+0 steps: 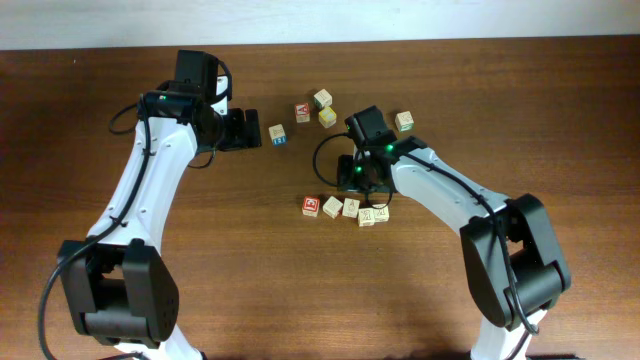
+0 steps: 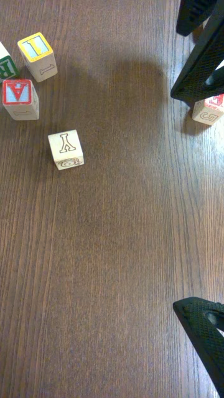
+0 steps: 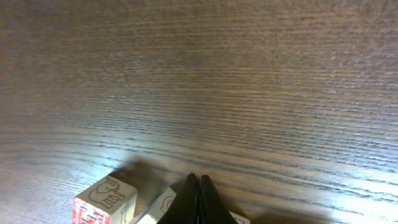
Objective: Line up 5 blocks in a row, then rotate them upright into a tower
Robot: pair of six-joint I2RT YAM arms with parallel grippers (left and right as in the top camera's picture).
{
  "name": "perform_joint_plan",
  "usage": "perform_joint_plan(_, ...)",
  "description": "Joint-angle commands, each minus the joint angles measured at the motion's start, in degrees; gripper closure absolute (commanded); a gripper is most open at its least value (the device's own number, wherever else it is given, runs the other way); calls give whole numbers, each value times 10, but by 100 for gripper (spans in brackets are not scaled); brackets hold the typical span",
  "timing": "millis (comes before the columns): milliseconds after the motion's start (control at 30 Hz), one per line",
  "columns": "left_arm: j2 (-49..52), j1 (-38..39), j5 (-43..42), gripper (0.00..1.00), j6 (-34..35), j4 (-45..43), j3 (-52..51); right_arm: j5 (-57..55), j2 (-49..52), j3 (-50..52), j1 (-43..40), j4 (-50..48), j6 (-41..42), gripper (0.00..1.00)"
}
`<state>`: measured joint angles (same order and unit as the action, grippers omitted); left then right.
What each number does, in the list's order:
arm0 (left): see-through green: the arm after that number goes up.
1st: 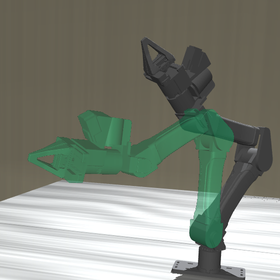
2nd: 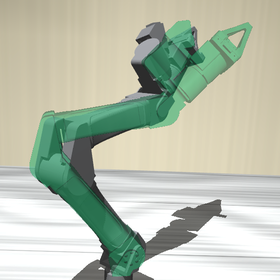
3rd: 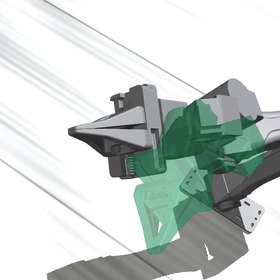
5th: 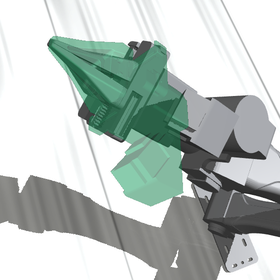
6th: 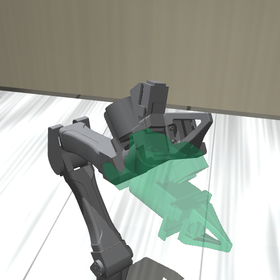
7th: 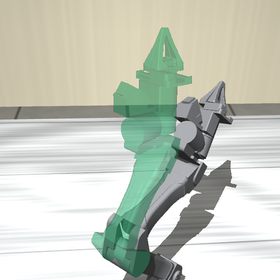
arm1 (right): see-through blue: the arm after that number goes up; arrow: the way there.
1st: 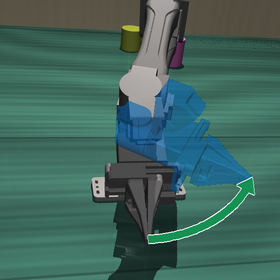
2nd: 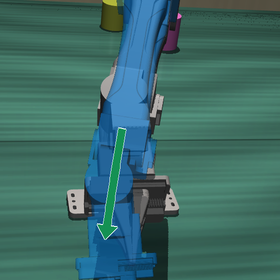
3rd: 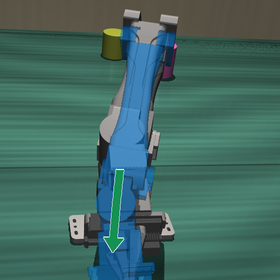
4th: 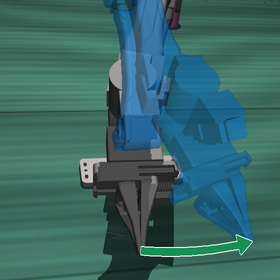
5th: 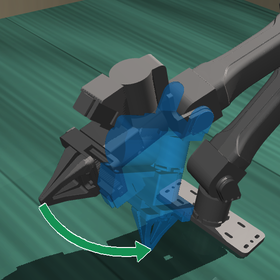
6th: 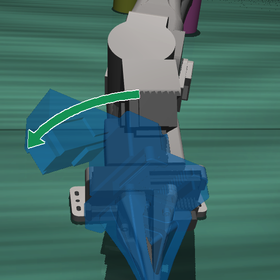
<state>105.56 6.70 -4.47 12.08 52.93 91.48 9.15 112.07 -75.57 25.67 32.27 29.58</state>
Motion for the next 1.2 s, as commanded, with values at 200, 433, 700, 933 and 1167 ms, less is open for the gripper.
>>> perform_joint_plan(200,5,1,-6,1,7,1,6,4,22,-7,14,3,-9,96)
perform_joint_plan(433,5,1,-6,1,7,1,6,12,22,-7,21,25,-12,96)
perform_joint_plan(700,5,1,-6,1,7,1,6,26,22,-7,29,41,-13,96)
perform_joint_plan(933,5,1,-6,1,7,1,6,31,22,-7,29,53,-13,96)
perform_joint_plan(1167,5,1,-6,1,7,1,6,31,22,-7,29,57,-13,96)
